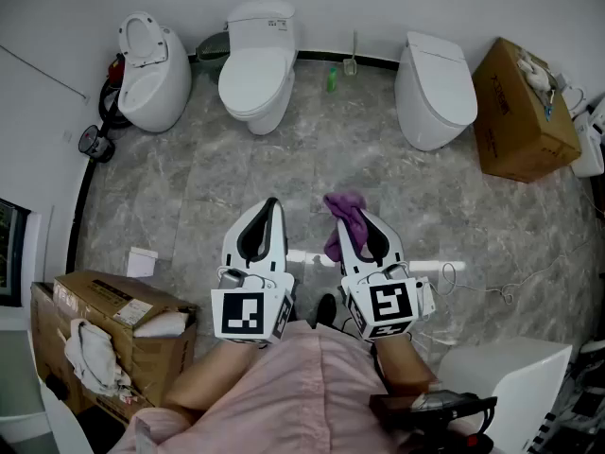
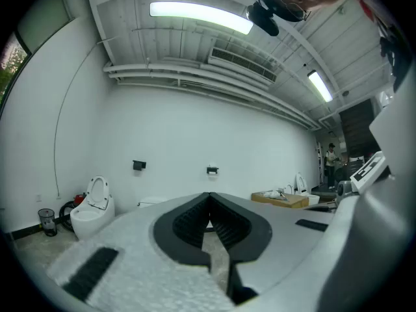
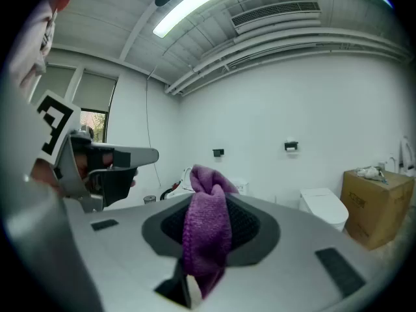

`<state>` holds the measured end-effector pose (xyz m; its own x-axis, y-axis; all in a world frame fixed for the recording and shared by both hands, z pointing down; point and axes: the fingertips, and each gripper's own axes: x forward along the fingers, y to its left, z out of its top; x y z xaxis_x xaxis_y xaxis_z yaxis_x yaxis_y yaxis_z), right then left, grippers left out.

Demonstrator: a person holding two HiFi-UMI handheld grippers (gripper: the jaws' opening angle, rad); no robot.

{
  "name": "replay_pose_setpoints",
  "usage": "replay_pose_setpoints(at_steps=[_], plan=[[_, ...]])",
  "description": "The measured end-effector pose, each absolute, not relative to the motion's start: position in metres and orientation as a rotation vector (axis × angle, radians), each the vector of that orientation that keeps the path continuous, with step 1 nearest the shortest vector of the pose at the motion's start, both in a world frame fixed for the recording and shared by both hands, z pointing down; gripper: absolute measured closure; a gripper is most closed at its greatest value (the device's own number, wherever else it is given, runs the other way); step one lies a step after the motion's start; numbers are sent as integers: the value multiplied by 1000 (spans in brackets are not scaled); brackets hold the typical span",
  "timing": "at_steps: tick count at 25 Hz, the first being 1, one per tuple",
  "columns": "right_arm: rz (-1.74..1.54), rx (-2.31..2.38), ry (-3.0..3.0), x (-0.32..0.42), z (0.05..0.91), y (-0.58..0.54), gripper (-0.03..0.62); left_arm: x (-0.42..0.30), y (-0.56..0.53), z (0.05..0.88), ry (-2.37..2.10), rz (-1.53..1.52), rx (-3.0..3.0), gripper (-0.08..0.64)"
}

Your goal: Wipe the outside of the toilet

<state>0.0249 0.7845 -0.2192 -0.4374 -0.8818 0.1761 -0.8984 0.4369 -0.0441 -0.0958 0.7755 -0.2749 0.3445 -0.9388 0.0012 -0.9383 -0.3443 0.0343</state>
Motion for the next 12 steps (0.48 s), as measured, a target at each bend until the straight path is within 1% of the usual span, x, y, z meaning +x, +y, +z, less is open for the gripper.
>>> replay_pose_setpoints(at_steps=[6, 12], plan=[[197, 1589, -2561, 33, -216, 788, 488, -87, 780, -270, -1787, -17, 2545, 552], [224, 1605, -2583, 59, -217, 784, 488, -66, 779, -268, -1803, -5, 2533, 552]])
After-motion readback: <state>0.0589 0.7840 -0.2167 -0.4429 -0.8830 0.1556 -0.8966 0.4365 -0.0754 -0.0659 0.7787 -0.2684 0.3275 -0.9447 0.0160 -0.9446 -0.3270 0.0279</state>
